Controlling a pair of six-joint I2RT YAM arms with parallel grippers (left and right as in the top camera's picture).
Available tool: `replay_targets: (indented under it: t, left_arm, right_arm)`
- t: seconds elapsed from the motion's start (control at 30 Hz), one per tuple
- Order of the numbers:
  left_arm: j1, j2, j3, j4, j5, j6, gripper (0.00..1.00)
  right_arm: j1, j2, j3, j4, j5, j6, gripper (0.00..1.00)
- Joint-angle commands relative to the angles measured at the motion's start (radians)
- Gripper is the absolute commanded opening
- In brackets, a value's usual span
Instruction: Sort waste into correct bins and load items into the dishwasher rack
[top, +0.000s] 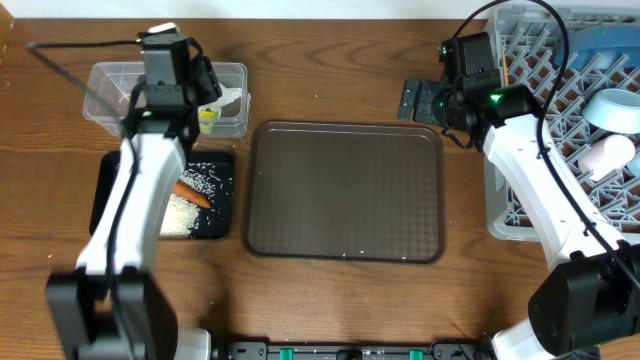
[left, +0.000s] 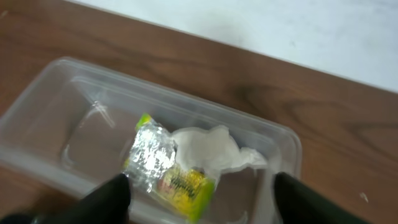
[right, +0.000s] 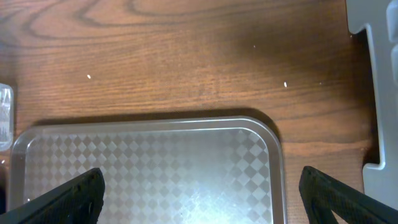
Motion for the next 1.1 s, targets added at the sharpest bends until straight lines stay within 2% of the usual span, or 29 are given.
replay_targets:
  t: [0.0,0.1,0.37,0.47,0.5,0.67,0.87,1.07]
  left_arm:
    - [0.001,-0.143,0.012,-0.109,-0.006,-0.140,0.85]
    - [0.001,-0.265,0.012,-0.301,0.047,-0.270,0.89]
    - [0.001,-0.575,-0.028,-0.637,0.276,-0.282,0.91]
    - [0.001,-0.714,-0.045,-0.785,0.281,-0.297,0.91]
    - [0.001,-0.754,-0.046,-0.838,0.282,-0.303,0.97]
    - [0.001,-0.946,-0.046,-1.112,0.282,-0.348,0.99]
    - [0.001,-1.086,-0.046,-1.284,0.282,-0.348,1.00]
    - [0.001,-1.131,-0.046,-1.358,0.282,-0.348,0.98]
  right_arm:
    - [0.014,-0.021,0.004,0.002,0.011,0.011,0.99]
    - [0.014,-0.021,0.004,0.002,0.011,0.011,0.99]
    - [0.014,-0.021,0.004,0.002,0.011,0.011,0.99]
    - [0.014,-0.021,0.004,0.002,0.011,0.011,0.99]
    - [0.014,-0.021,0.004,0.002,0.011,0.011,0.99]
    - [0.014,-0.021,0.004,0.002,0.011,0.011,0.99]
    - [0.014,-0.021,0.004,0.002,0.011,0.011,0.99]
    - [0.014,-0.021,0.004,0.002,0.011,0.011,0.99]
